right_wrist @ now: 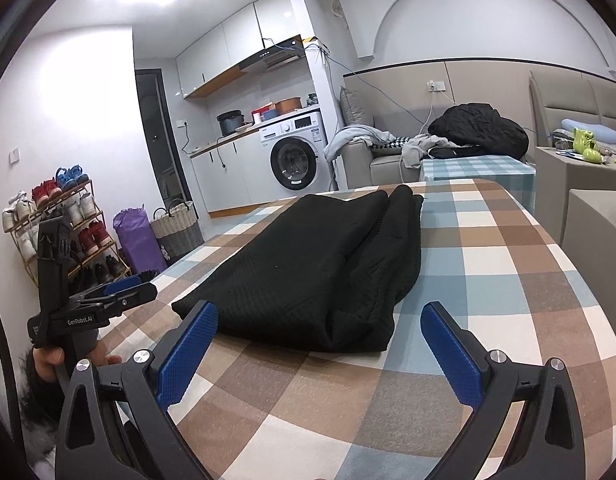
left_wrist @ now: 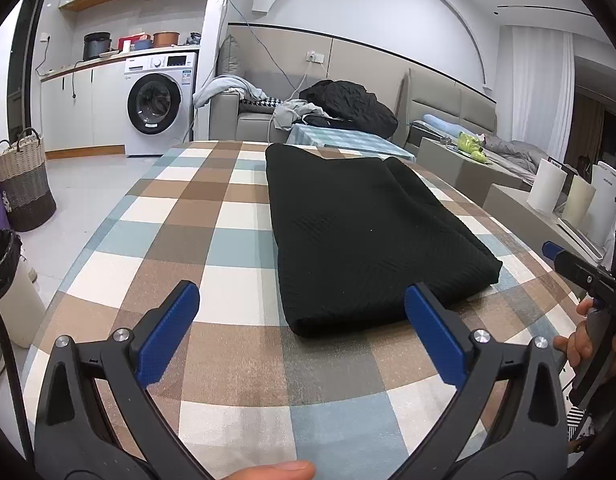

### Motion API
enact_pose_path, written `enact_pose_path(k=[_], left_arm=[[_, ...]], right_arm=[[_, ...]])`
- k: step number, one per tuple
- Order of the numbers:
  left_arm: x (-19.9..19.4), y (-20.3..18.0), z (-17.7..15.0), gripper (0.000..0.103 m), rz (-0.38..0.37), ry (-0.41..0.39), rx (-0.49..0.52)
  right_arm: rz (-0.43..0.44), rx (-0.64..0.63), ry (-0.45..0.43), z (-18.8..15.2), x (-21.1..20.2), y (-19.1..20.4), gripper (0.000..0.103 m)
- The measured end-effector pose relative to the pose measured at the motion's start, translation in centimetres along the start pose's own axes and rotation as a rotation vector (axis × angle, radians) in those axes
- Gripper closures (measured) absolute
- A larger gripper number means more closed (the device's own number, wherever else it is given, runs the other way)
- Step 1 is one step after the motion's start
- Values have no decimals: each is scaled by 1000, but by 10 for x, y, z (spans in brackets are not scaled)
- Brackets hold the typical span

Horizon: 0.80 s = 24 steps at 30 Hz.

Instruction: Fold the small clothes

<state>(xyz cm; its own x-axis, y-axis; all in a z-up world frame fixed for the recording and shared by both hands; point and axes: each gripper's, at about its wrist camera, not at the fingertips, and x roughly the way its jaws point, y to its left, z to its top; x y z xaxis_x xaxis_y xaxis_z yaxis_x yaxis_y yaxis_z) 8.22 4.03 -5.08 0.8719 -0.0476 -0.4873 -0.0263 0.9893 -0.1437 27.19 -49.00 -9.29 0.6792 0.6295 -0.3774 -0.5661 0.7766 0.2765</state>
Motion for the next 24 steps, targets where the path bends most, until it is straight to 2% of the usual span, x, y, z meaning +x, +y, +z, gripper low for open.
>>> enact_pose_path(k=[24], left_arm=[[2,0,0,1,-4,2,1]], right_arm=[[7,-17,15,-2,5,-1,0]])
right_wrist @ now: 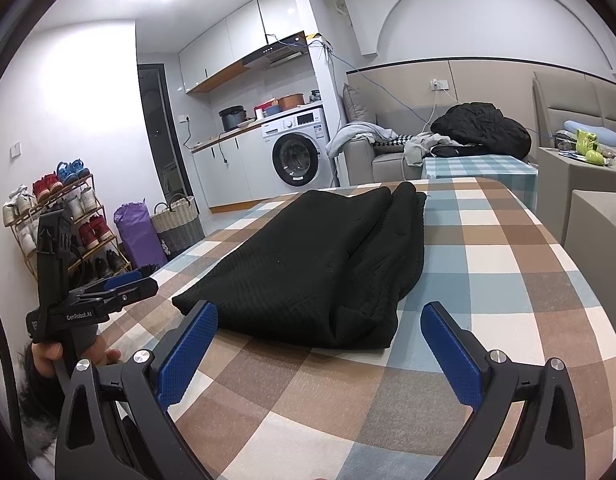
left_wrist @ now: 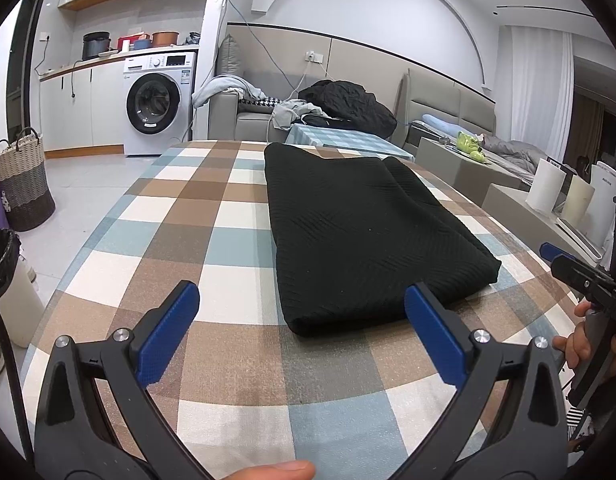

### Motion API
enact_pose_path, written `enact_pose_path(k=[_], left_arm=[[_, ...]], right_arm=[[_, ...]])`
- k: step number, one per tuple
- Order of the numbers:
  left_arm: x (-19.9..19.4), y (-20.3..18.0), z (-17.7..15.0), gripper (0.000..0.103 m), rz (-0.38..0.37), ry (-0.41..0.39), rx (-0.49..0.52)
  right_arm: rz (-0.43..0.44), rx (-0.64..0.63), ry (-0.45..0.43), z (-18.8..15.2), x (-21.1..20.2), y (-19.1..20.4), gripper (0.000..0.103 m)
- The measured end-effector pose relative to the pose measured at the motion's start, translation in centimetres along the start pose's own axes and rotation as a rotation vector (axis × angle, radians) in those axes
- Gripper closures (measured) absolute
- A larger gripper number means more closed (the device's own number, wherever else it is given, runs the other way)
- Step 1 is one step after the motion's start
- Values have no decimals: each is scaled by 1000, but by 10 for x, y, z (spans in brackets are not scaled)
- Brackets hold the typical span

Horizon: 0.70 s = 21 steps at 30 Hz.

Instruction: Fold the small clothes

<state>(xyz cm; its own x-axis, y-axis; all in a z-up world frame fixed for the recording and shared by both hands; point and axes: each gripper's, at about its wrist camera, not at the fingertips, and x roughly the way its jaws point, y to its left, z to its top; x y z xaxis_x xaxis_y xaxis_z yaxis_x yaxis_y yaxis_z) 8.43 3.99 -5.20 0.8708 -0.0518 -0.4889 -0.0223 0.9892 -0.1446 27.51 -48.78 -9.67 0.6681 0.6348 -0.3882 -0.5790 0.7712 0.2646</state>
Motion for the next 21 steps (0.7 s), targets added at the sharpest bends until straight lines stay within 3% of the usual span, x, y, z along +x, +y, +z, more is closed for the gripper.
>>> enact_pose_path(k=[21], left_arm=[[0,0,0,1,2,-2,0]], right_arm=[[-4,0,-1,-1,0,1,0]])
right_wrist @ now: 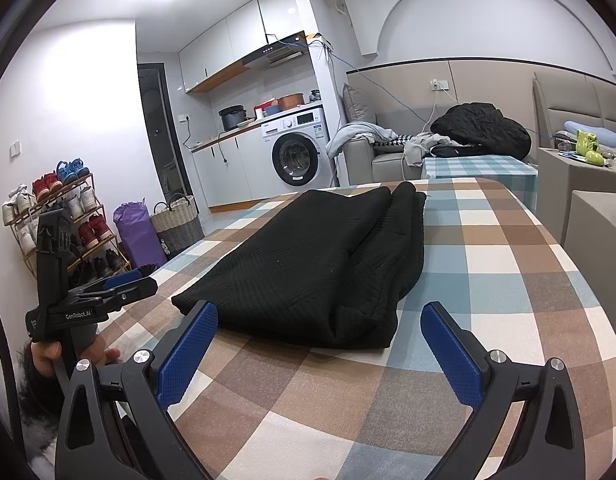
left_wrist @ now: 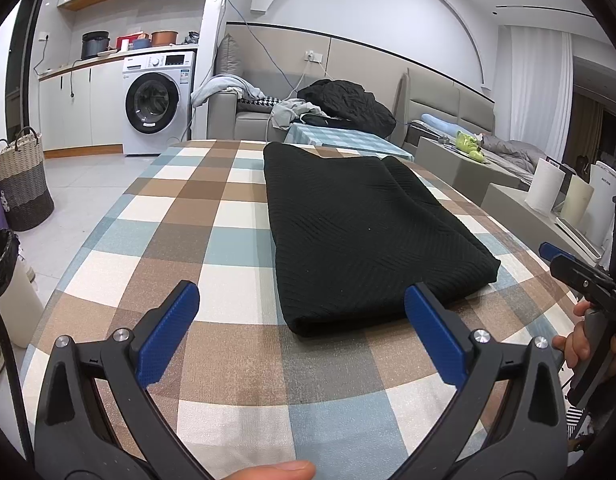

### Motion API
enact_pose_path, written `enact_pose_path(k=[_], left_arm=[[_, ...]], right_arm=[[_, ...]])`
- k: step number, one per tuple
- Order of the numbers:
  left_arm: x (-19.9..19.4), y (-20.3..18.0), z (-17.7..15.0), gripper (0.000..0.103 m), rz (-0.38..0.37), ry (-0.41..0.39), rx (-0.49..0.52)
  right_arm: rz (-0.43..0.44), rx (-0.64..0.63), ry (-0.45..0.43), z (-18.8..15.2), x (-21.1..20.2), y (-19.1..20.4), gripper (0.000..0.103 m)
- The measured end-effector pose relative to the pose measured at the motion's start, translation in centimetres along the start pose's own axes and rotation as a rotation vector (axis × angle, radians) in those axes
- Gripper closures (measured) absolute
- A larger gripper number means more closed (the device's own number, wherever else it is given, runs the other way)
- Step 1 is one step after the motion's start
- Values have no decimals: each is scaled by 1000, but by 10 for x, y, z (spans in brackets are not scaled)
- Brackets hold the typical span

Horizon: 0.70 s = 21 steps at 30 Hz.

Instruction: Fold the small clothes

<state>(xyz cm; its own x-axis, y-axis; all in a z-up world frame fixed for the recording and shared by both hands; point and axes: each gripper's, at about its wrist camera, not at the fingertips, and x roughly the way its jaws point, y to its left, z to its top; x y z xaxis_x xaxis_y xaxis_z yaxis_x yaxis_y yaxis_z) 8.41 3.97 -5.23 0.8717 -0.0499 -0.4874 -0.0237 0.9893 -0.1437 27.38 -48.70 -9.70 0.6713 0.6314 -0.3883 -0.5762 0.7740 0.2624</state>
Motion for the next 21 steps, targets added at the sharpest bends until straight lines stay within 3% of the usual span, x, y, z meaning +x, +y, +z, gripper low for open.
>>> enact_pose_path(k=[21], left_arm=[[0,-1,1,1,0,-5,-2]], right_arm=[[3,2,6,-2,2,-3,0]])
